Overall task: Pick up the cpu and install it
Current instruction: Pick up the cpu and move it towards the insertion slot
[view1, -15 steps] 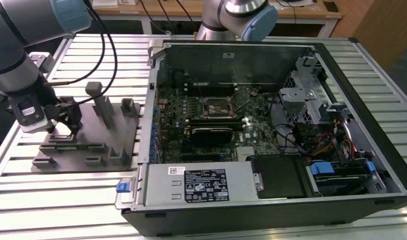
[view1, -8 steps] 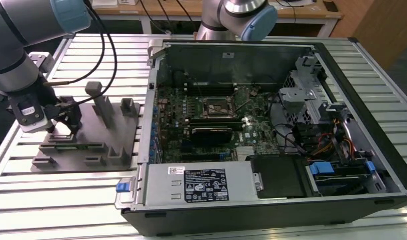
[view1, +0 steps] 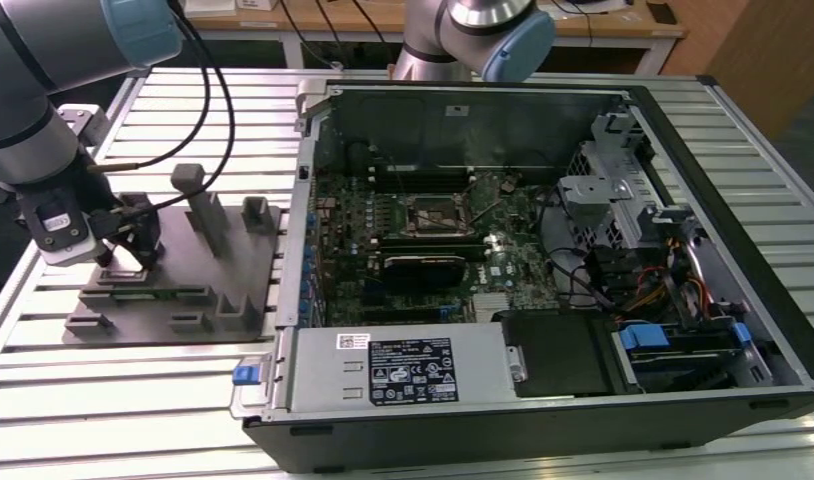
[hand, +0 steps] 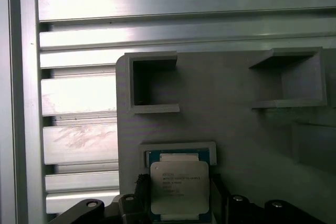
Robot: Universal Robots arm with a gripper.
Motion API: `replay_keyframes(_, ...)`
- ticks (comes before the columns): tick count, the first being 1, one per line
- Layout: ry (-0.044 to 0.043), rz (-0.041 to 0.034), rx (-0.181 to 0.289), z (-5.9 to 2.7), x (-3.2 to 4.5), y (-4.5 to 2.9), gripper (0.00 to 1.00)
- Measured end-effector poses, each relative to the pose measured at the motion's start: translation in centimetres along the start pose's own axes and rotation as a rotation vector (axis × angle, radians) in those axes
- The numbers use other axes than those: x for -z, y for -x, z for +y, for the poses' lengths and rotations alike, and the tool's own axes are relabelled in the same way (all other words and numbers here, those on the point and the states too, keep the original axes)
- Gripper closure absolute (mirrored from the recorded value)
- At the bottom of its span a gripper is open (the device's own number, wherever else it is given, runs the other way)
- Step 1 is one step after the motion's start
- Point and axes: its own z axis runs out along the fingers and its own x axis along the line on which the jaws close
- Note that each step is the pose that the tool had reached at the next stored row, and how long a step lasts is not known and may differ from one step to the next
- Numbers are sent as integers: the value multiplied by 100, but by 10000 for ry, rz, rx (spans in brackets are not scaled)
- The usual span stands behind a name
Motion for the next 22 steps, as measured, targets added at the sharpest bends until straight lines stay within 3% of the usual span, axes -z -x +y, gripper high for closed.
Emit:
replay_keyframes(6, 3, -5, 1, 1, 10, 1, 46)
replay_keyframes(16, 57, 4, -1, 8, 162, 3, 46)
replay_keyframes(22, 74, 1, -1, 16, 296, 6, 46)
